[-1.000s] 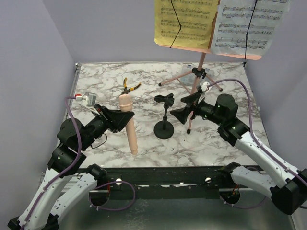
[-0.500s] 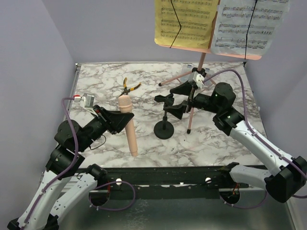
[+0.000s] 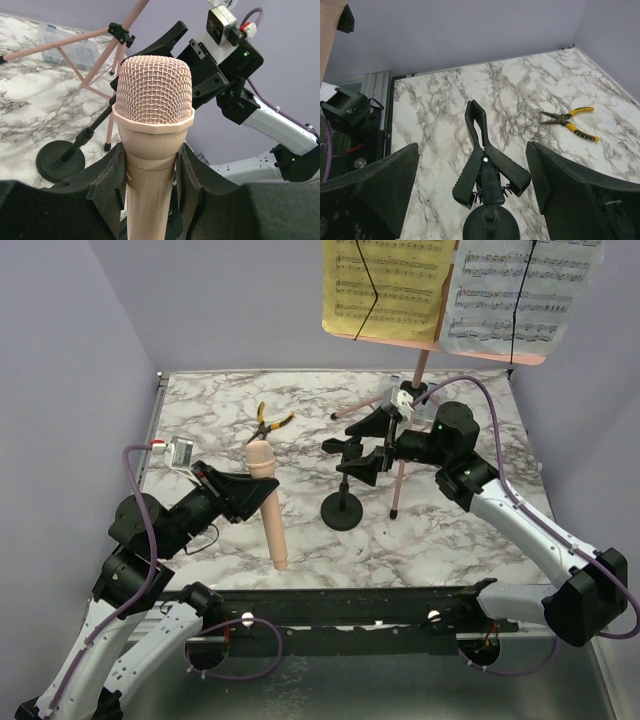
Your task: Set up the instrument practice props
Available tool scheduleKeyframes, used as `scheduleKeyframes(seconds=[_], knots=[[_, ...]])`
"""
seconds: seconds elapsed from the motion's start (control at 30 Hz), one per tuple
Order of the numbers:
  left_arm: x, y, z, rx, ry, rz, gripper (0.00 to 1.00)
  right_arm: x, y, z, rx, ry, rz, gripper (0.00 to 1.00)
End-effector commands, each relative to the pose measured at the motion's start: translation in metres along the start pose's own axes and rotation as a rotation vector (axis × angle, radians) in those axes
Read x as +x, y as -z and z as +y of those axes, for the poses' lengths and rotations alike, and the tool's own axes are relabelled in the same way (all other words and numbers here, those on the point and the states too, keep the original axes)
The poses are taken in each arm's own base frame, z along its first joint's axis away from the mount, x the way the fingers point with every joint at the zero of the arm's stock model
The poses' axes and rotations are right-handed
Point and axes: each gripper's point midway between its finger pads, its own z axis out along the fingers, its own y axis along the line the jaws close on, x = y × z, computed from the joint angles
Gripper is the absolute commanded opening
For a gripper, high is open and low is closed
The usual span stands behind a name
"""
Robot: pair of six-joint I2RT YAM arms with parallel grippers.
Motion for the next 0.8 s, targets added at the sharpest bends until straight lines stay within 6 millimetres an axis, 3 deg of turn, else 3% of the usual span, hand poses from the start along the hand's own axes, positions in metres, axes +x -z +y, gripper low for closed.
scheduleKeyframes(seconds=[0.0,0.23,0.37,0.47,0.53,0.57,0.77], knots=[[-0.009,0.005,-0.017,0.049,-0.001,-0.007,0.0,-0.001,0.001,-0.004,-0.012,0.013,0.0,0.91],[-0.01,0.0,-0.018,0.05,-0.01,0.003,0.0,0.009,0.001,-0.008,0.0,-0.004,0.007,0.81],[-0.013,-0.004,-0.02,0.05,-0.021,0.009,0.0,0.012,0.002,-0.011,0.011,-0.009,0.006,0.67],[-0.016,-0.008,-0.02,0.048,-0.038,0.012,0.0,0.013,0.001,-0.013,0.017,-0.007,0.006,0.43],[-0.021,-0.012,-0.021,0.043,-0.069,0.005,0.0,0.014,0.001,-0.015,0.031,-0.009,0.007,0.1],[-0.025,-0.016,-0.023,0.051,-0.096,-0.001,0.0,0.014,0.001,-0.016,0.038,-0.007,0.007,0.01],[-0.054,-0.057,-0.046,0.185,-0.369,-0.031,0.0,0.023,0.002,-0.016,0.043,-0.03,0.009,0.0]])
